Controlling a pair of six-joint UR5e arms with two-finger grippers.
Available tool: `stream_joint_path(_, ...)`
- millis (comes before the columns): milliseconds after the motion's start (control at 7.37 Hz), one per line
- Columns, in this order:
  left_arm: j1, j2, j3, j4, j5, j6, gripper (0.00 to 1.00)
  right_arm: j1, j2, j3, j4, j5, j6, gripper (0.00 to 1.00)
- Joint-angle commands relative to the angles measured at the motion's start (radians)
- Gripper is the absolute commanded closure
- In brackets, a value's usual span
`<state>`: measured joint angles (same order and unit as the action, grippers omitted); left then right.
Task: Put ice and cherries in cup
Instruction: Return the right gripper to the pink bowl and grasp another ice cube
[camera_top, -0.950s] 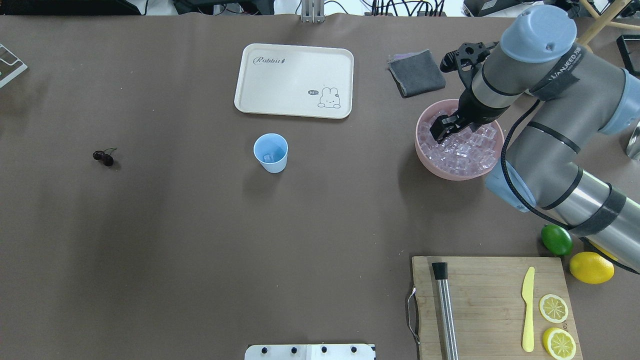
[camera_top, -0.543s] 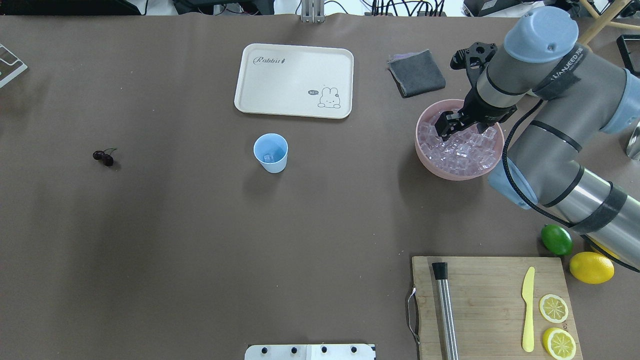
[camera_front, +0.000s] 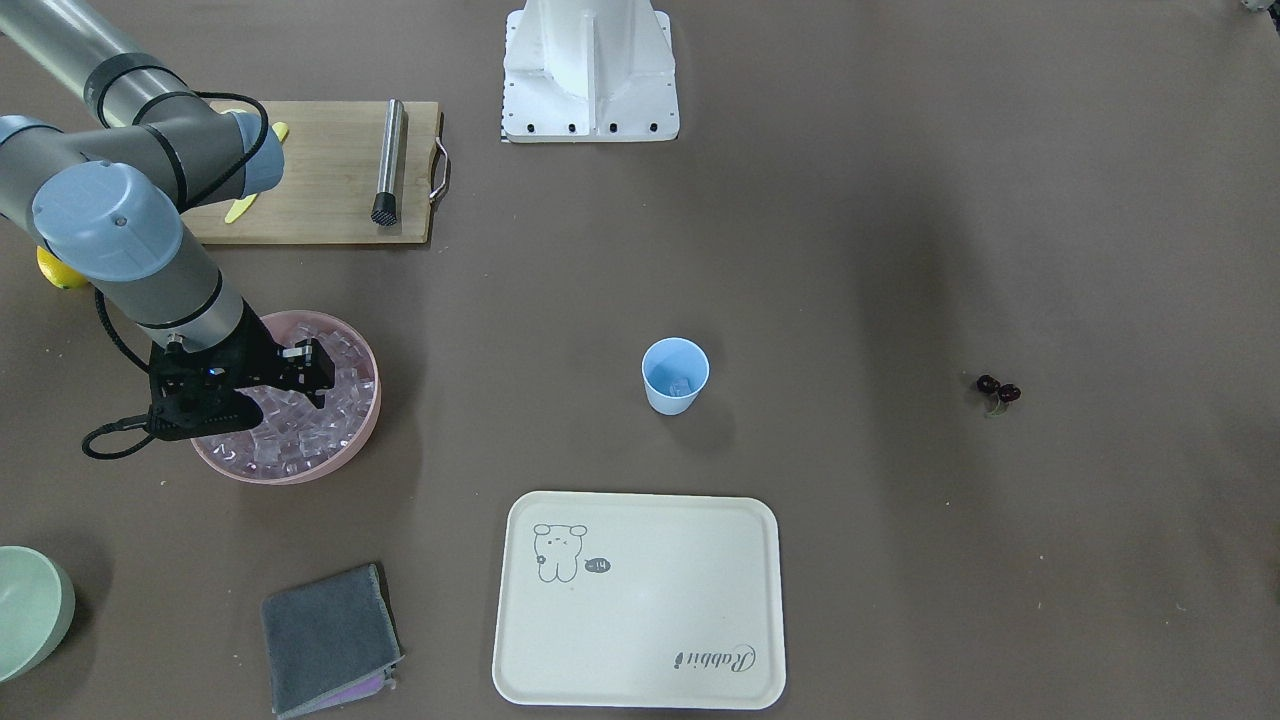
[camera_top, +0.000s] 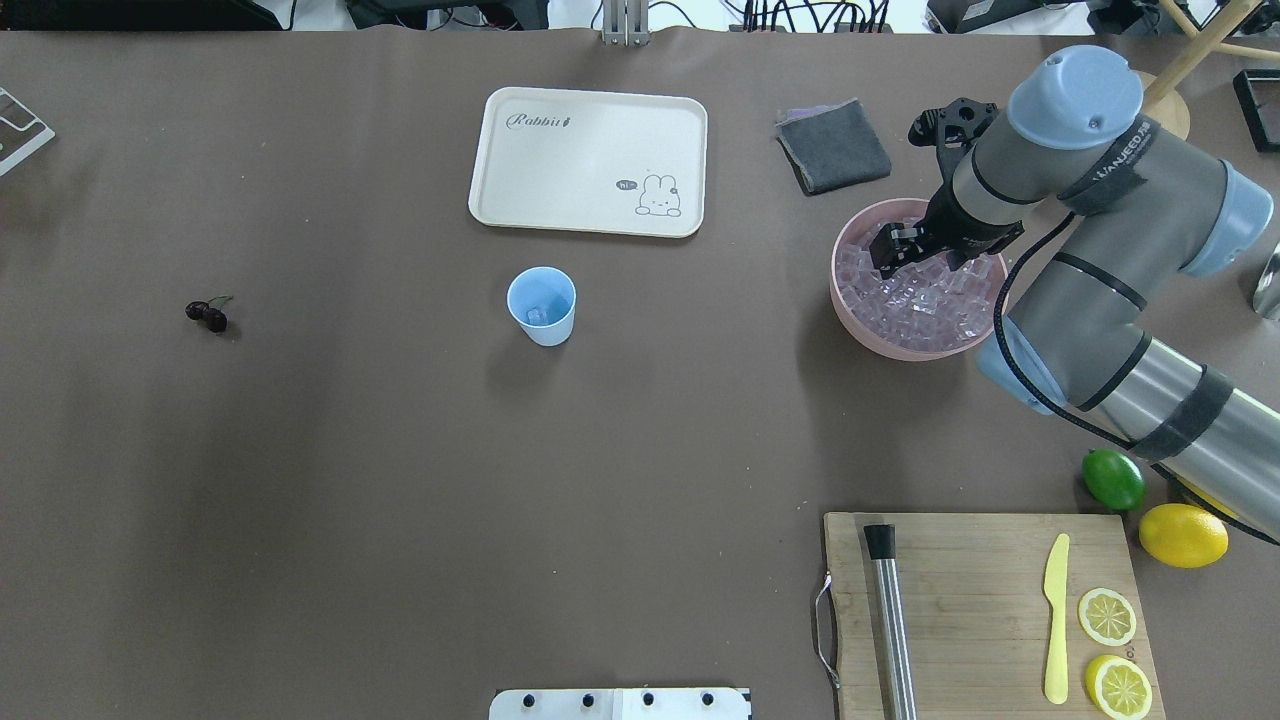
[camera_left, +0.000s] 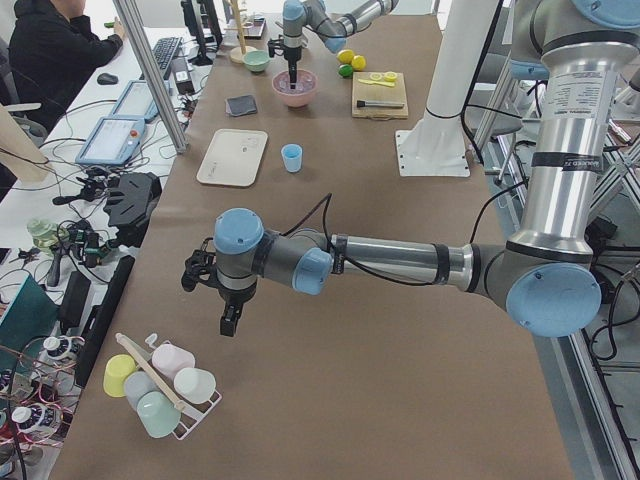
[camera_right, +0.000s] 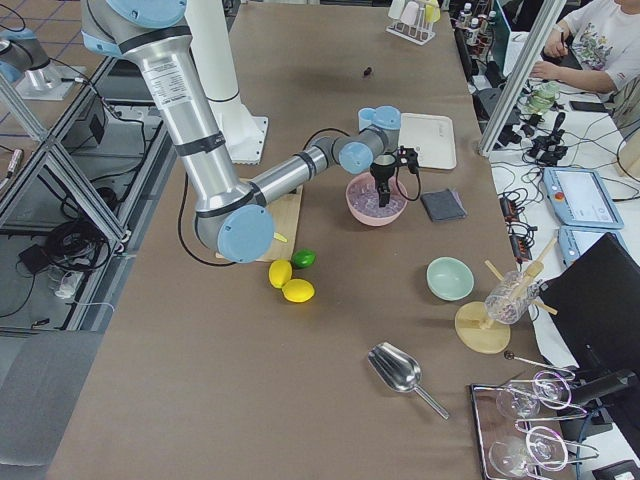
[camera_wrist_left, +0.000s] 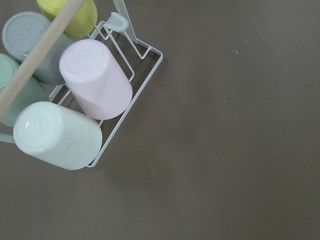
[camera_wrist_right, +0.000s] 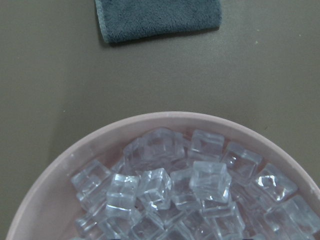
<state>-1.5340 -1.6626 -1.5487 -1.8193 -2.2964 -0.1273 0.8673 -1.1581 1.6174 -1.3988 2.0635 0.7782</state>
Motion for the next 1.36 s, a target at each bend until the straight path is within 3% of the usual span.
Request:
stream_joint_path(0, 0.006, -0.005, 0.007, 0.000, 0.000, 0.000, 0.02, -0.004, -0.015, 0.002, 0.014, -0.008, 0.004, 0.15)
stream_joint_path(1222, 0.006, 0.004, 0.009, -0.006, 0.000, 0.000, 0.02, -0.083, -0.048, 0.084, -0.043, -0.075, 0.027, 0.05)
